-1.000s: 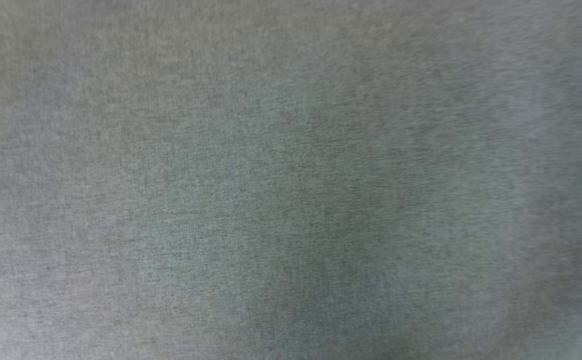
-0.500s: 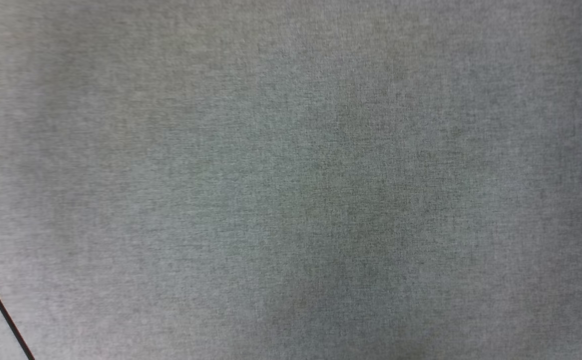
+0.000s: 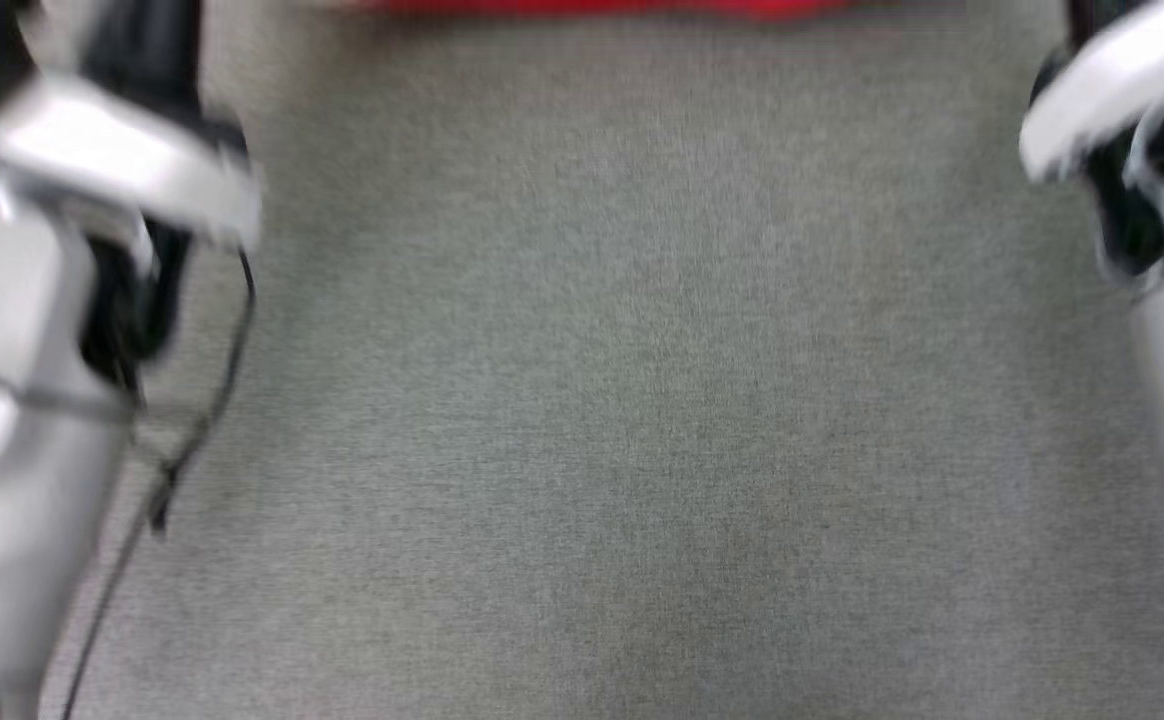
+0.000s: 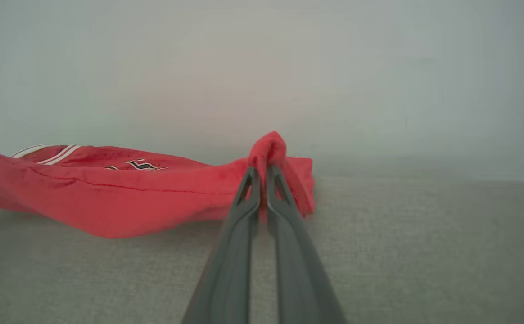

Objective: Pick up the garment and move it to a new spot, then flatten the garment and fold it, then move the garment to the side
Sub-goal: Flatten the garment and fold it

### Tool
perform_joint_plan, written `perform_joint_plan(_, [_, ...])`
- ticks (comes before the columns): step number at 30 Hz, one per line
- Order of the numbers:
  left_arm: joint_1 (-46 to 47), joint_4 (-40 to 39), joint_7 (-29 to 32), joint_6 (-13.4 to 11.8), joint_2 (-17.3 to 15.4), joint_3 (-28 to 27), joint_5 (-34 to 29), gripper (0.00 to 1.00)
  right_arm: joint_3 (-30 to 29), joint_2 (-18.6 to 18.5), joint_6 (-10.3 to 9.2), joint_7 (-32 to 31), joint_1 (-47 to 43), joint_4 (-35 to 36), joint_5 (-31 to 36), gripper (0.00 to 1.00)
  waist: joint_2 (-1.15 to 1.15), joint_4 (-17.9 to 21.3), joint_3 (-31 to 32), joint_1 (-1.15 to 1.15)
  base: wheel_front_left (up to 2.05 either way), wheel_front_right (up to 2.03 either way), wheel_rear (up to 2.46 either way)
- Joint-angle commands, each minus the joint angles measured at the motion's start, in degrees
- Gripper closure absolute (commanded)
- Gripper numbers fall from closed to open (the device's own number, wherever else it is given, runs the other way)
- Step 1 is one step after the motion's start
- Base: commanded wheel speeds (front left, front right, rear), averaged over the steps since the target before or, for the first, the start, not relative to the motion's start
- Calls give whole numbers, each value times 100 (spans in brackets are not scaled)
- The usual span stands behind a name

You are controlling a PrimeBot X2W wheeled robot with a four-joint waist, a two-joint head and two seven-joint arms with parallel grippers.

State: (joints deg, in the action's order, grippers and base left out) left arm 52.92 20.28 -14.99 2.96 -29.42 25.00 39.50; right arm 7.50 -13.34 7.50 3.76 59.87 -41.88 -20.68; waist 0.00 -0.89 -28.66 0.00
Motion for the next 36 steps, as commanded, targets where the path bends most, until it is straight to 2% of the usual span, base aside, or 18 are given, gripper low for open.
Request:
perform_joint_plan(1, [-324, -159, -24, -56, -73, -33, 42, 100, 69, -82, -2, -8, -288, 79, -161, 100, 0, -70, 338, 0, 0, 0, 0])
perform_joint_plan(8, [-2269, -1004, 195, -340, -419, 139, 295, 100, 381, -396, -2, -189, -1636, 618, -1074, 100, 0, -143, 980, 0, 0, 0, 0])
perform_joint_plan(15, [-3772, -1889, 580, -560, -805, 334, 576, 100, 565, -778, -2, -551, -2808, 1156, -1611, 100, 0, -226, 1458, 0, 0, 0, 0])
perform_joint_plan(25, [-4983, -2716, 1231, -615, -1173, 872, 814, 100, 408, -1281, -2, -1306, -4292, 1837, -2241, 100, 0, -215, 2015, 0, 0, 0, 0])
perform_joint_plan(36, [-6029, -3138, 1545, -796, -1639, 953, 1283, 100, 198, -1611, -2, -2124, -5786, 3023, -2805, 100, 0, -95, 2376, 0, 0, 0, 0])
